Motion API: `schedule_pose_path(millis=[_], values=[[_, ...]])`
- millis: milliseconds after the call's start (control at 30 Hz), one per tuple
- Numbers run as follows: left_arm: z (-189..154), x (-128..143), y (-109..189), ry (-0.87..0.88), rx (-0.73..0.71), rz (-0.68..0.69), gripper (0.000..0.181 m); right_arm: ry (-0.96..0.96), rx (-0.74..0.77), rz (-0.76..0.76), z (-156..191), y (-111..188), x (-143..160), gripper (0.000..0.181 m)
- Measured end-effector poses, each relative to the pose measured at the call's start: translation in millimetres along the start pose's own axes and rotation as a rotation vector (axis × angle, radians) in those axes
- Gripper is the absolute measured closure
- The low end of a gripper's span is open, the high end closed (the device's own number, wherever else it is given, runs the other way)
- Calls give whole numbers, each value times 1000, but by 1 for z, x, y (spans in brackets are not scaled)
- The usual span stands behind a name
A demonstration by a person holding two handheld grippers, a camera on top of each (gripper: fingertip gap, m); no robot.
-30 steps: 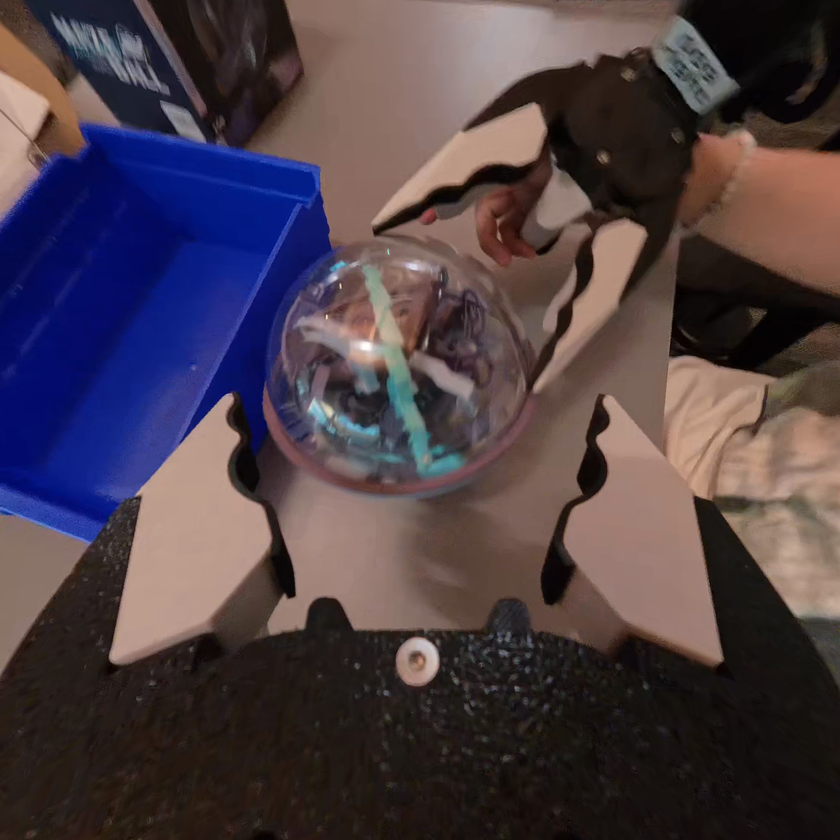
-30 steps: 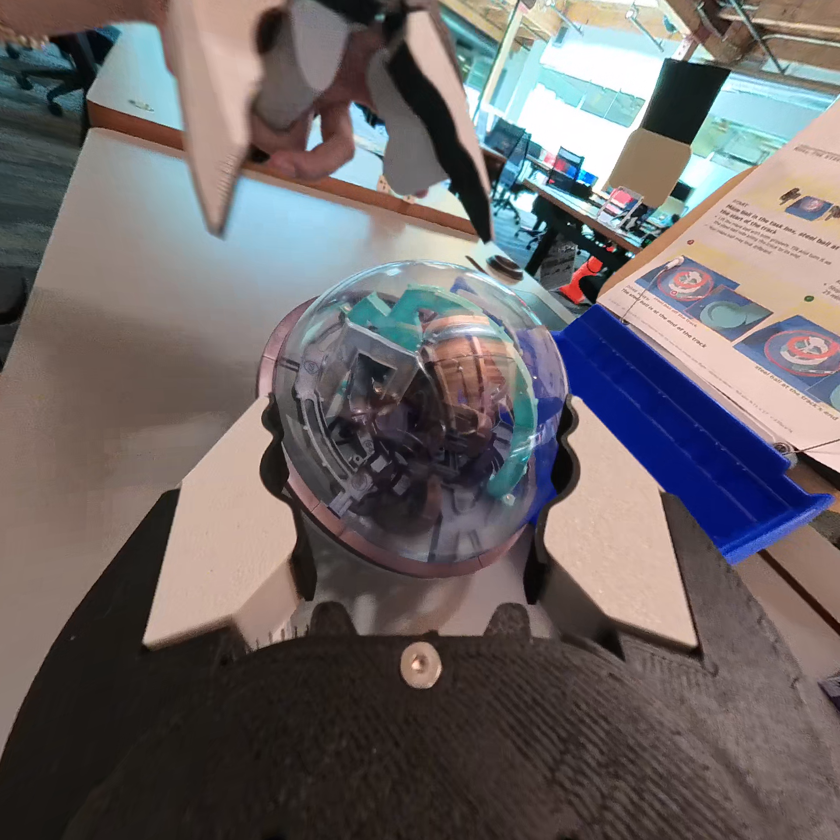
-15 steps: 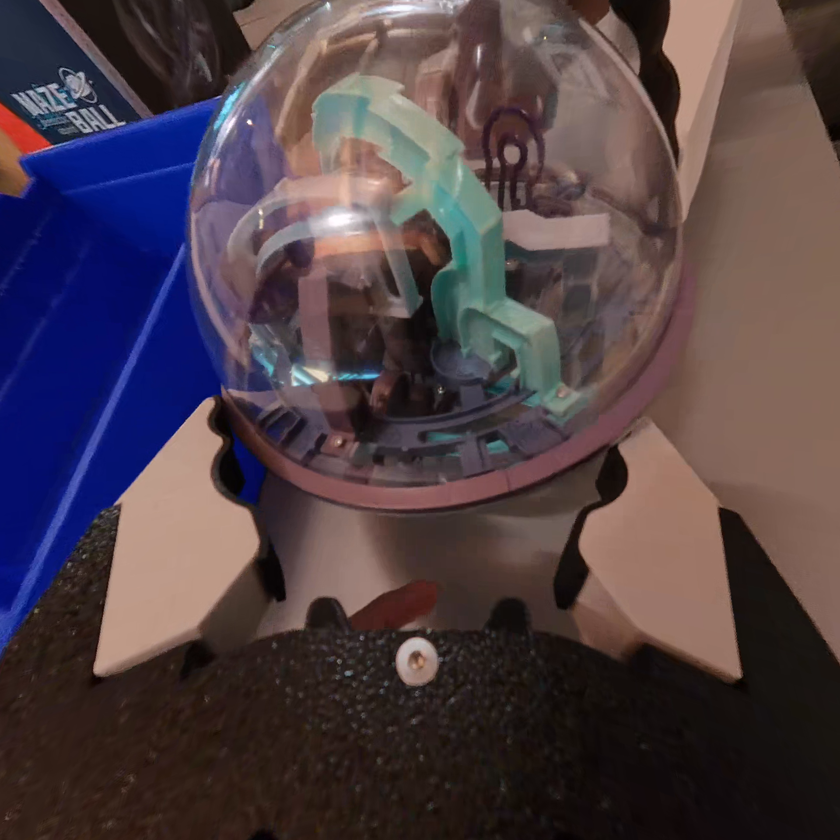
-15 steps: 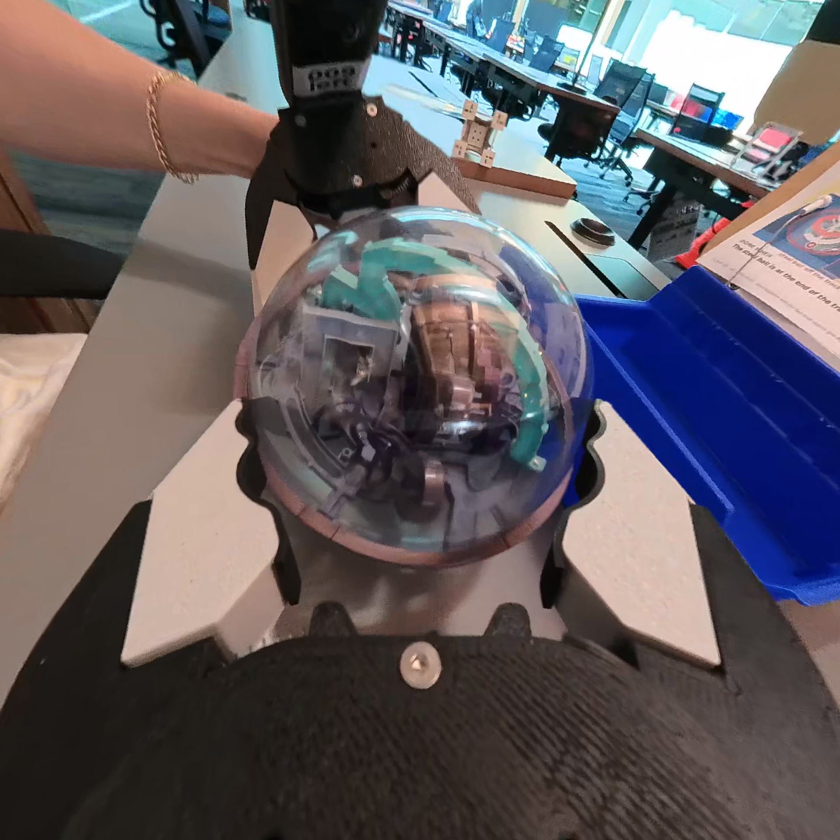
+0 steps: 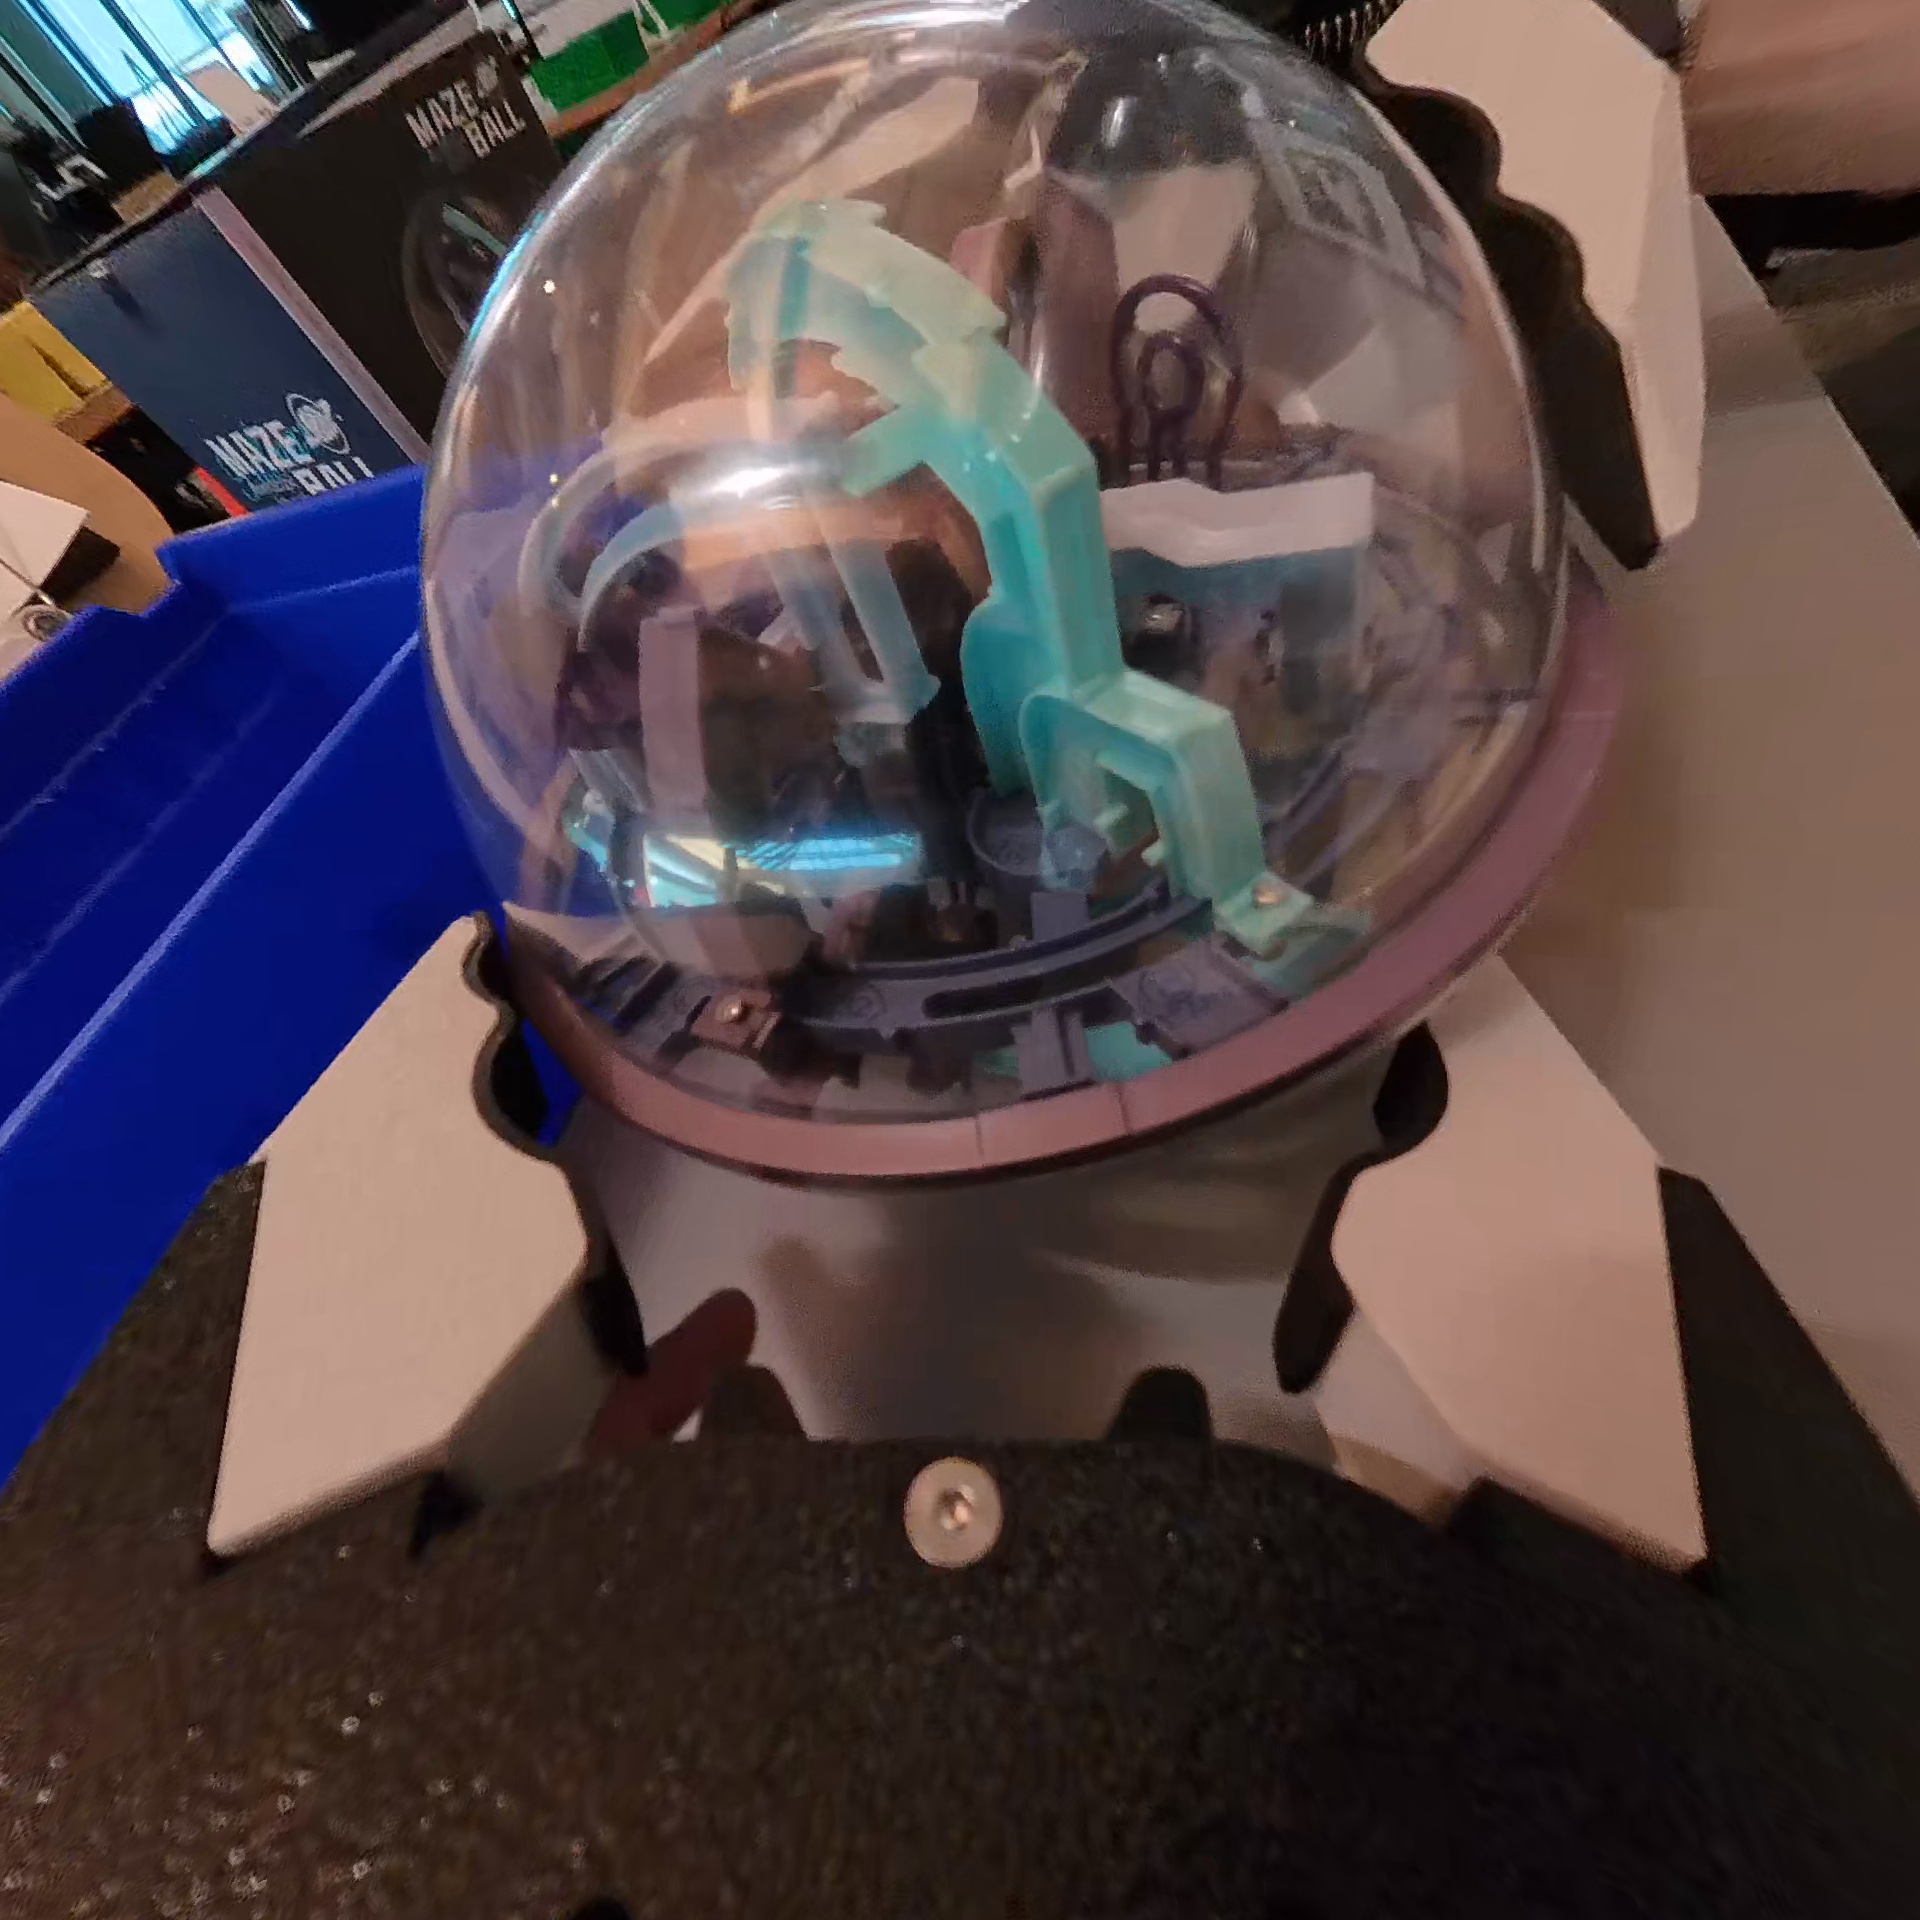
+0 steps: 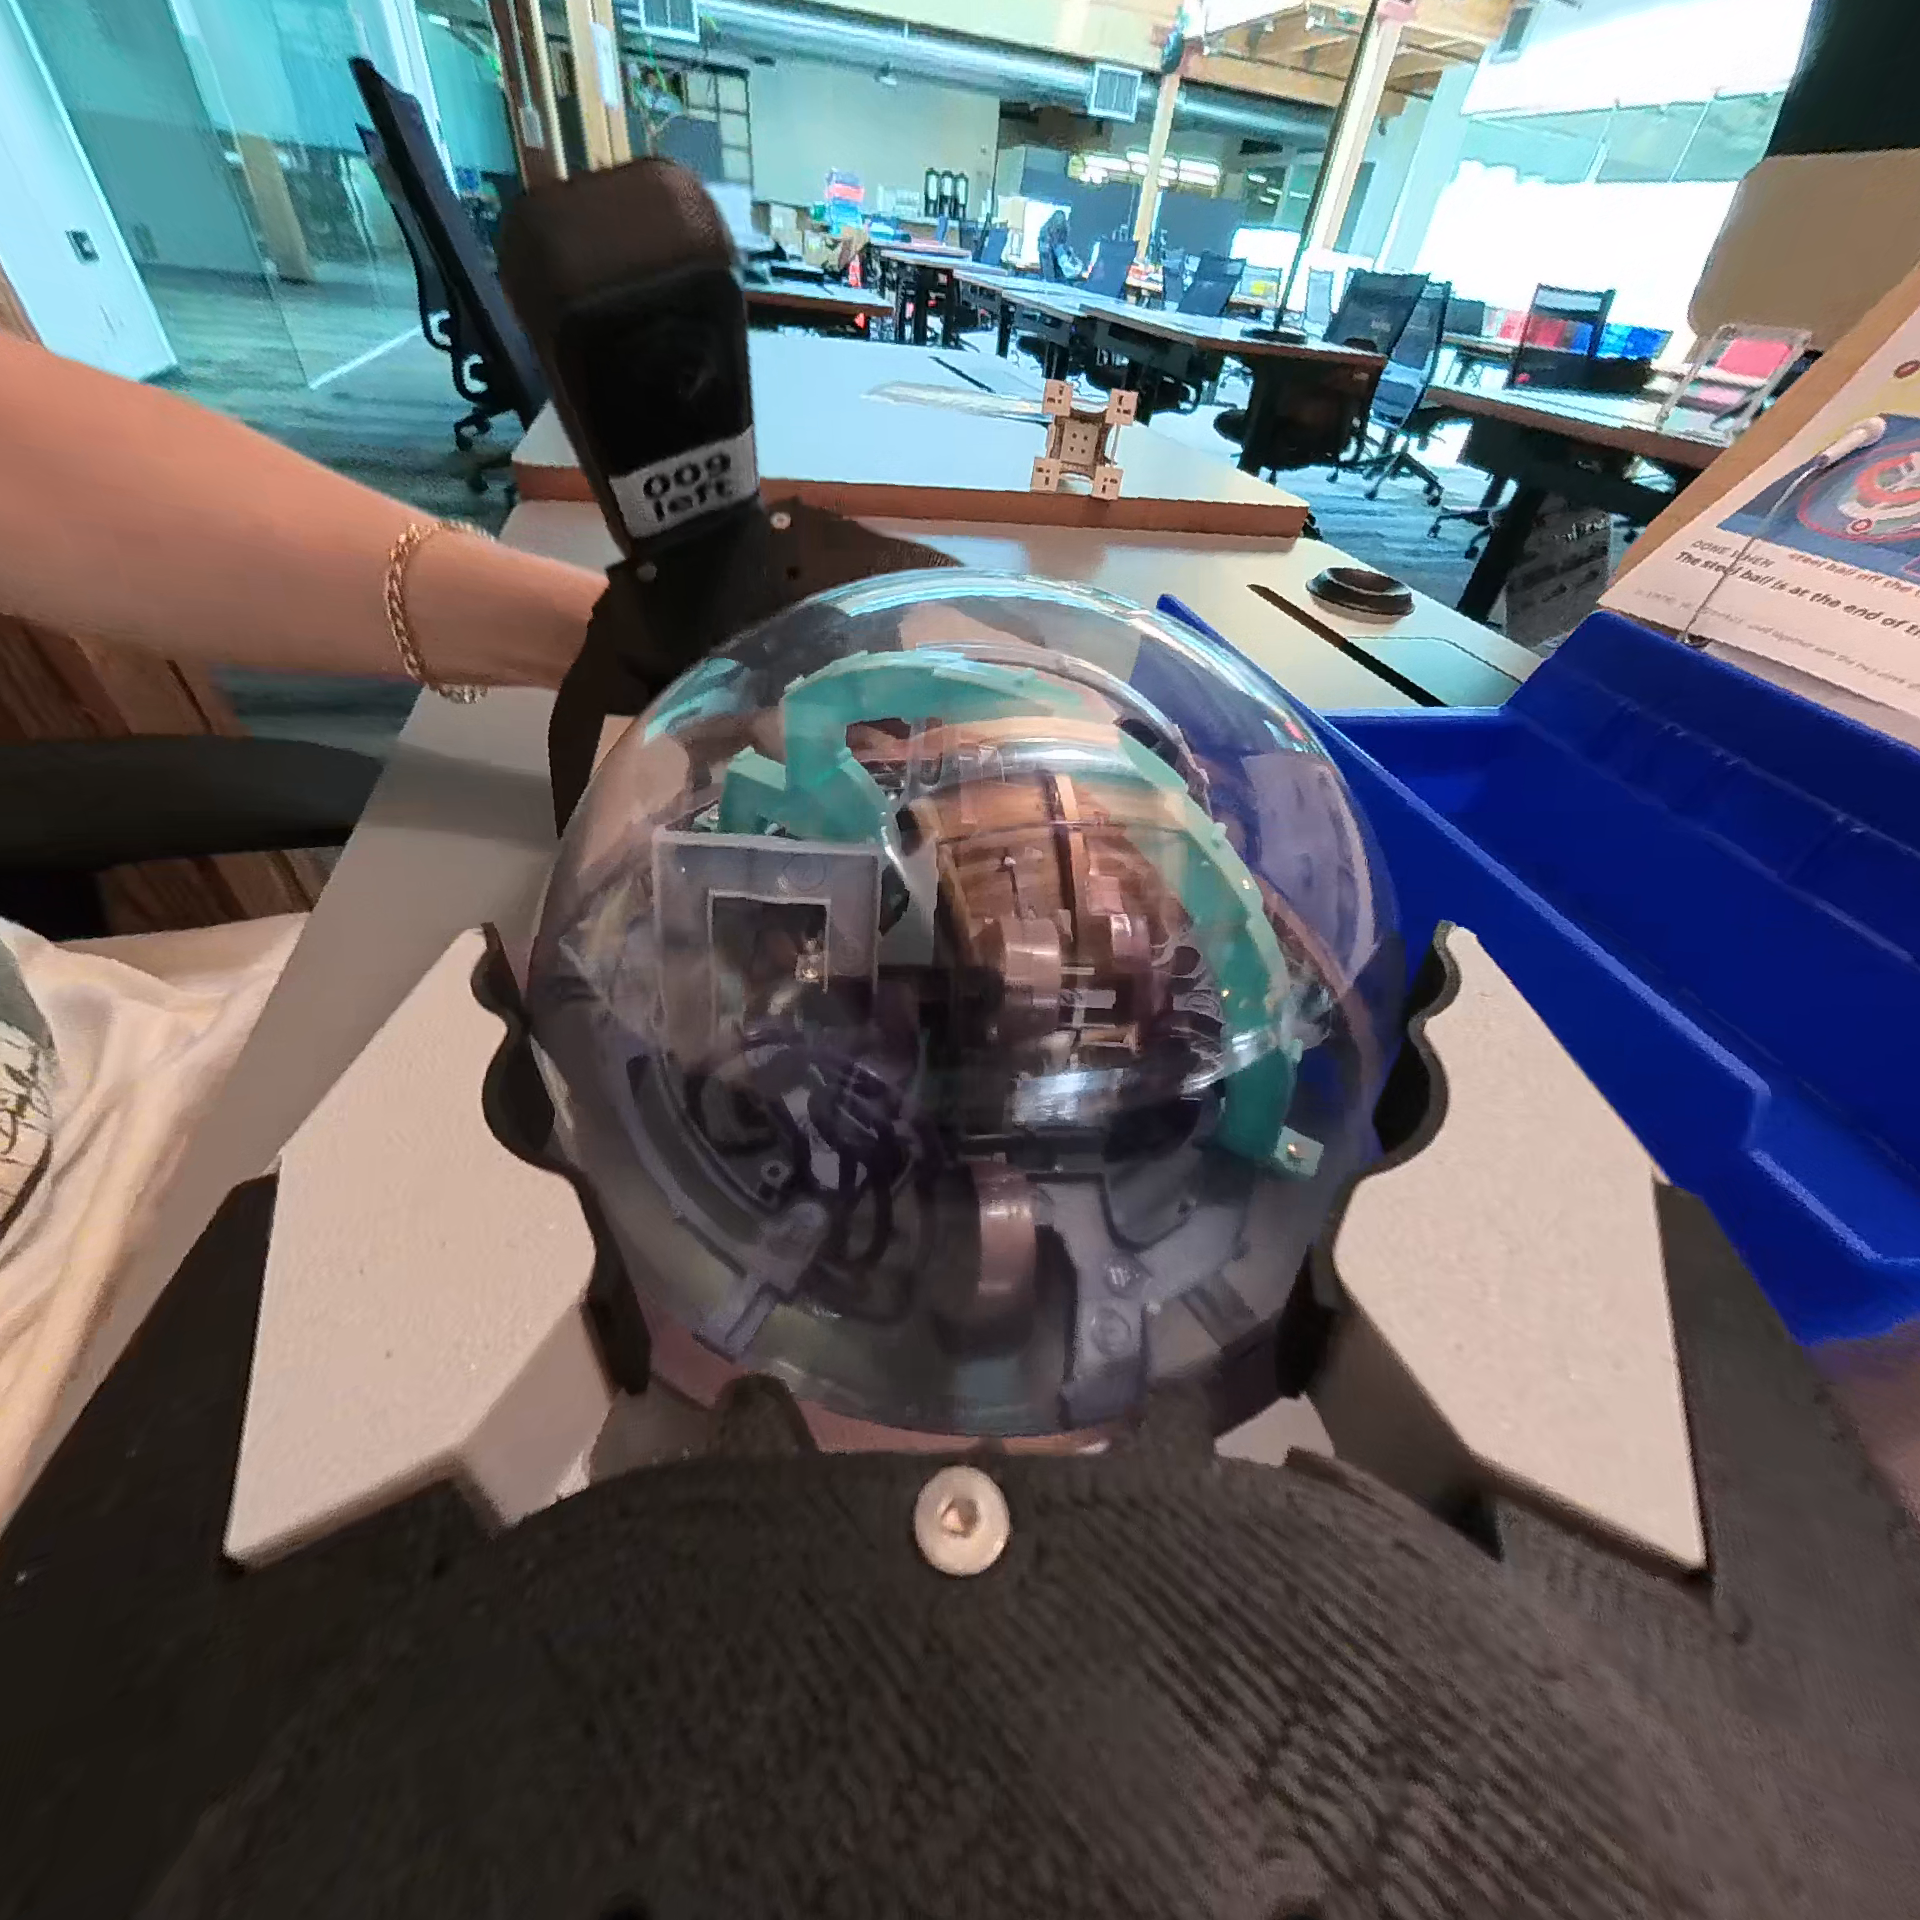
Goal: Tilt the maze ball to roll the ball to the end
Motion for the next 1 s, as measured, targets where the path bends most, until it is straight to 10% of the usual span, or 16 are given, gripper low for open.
schedule_pose_path(millis=[1000], values=[[3, 7, -6, -150, -86, 56, 26, -169, -16, -67, -12, 5, 3, 23]])
Point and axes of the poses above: each gripper's, where its closed fingertips meet, y back along the fingers, x out of its underside, z = x × y across the jaws, the point moved 7 cm from there along y, back along the fingers, and after that the axes turned 2 degrees about -z, right-handed, at the moved point
